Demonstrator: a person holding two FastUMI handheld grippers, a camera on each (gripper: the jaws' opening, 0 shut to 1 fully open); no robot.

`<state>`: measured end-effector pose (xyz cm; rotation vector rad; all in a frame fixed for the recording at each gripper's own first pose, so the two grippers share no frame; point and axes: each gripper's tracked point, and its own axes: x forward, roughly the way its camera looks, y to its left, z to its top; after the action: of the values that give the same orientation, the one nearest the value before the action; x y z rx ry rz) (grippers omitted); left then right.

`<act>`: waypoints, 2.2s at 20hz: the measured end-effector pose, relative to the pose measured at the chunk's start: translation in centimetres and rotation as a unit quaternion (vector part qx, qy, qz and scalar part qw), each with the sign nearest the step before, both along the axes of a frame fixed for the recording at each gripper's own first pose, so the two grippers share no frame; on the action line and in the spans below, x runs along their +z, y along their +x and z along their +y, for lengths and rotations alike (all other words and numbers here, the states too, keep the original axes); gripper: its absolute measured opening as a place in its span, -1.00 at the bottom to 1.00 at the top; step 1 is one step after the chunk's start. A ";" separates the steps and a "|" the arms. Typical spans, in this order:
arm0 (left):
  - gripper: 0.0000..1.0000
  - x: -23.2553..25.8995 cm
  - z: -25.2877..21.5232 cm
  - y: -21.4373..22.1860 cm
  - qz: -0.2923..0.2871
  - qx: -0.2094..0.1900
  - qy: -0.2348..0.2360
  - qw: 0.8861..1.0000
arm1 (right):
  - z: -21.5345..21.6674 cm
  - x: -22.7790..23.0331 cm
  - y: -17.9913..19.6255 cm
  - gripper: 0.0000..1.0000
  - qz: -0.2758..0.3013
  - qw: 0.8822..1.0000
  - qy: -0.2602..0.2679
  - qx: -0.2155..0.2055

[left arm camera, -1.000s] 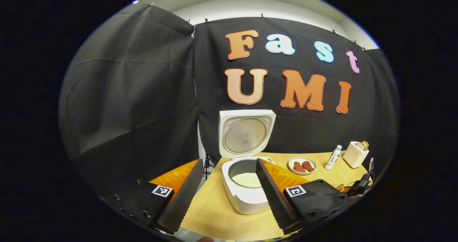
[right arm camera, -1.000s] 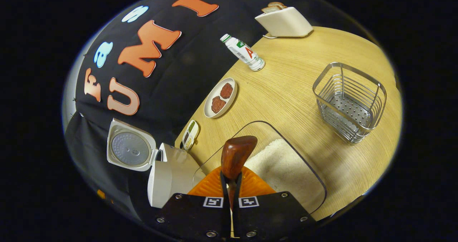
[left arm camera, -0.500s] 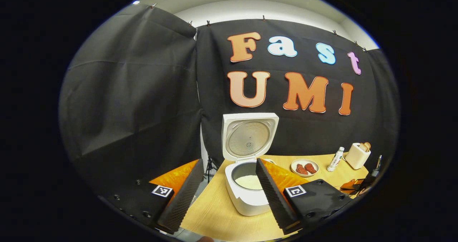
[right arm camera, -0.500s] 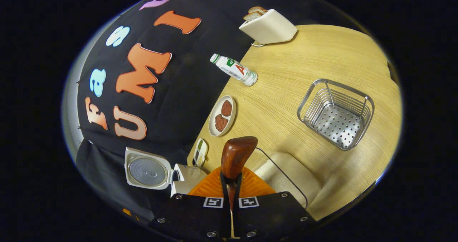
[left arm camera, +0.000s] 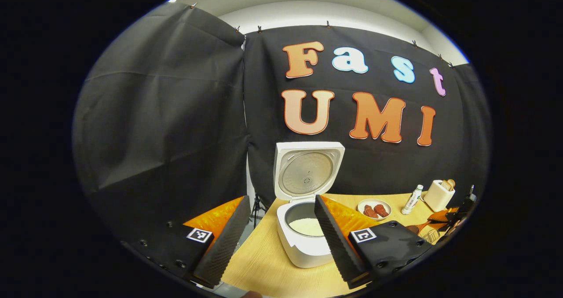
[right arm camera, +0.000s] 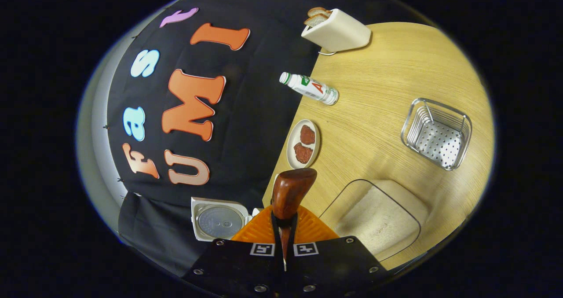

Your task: Close the left gripper, press the button to open the rice cooker; take a wooden spoon from the chopstick holder with the right hand, scoop a spoonful of rice and pour it into the rice cooker, then put the wooden spoon back into the chopstick holder.

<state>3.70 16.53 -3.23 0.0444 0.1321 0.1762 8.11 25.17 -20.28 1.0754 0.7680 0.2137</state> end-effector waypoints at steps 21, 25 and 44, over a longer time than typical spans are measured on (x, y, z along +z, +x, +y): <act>0.97 -1.2 1.0 0.1 0.001 -0.021 -0.012 1.000 | 17.5 9.7 6.3 -0.97 -0.080 0.992 0.004 0.097; 0.97 -1.7 1.8 0.4 0.010 -0.018 -0.005 1.000 | 20.7 9.8 7.7 -0.97 -0.114 0.986 -0.046 0.112; 0.99 -2.2 5.5 -0.5 0.020 0.007 -0.005 1.000 | 26.8 10.4 9.4 -0.97 -0.222 0.946 -0.184 0.151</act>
<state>3.24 22.06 -5.45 0.0369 0.1738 0.1888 17.52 52.01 -9.85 0.5202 0.5297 0.5318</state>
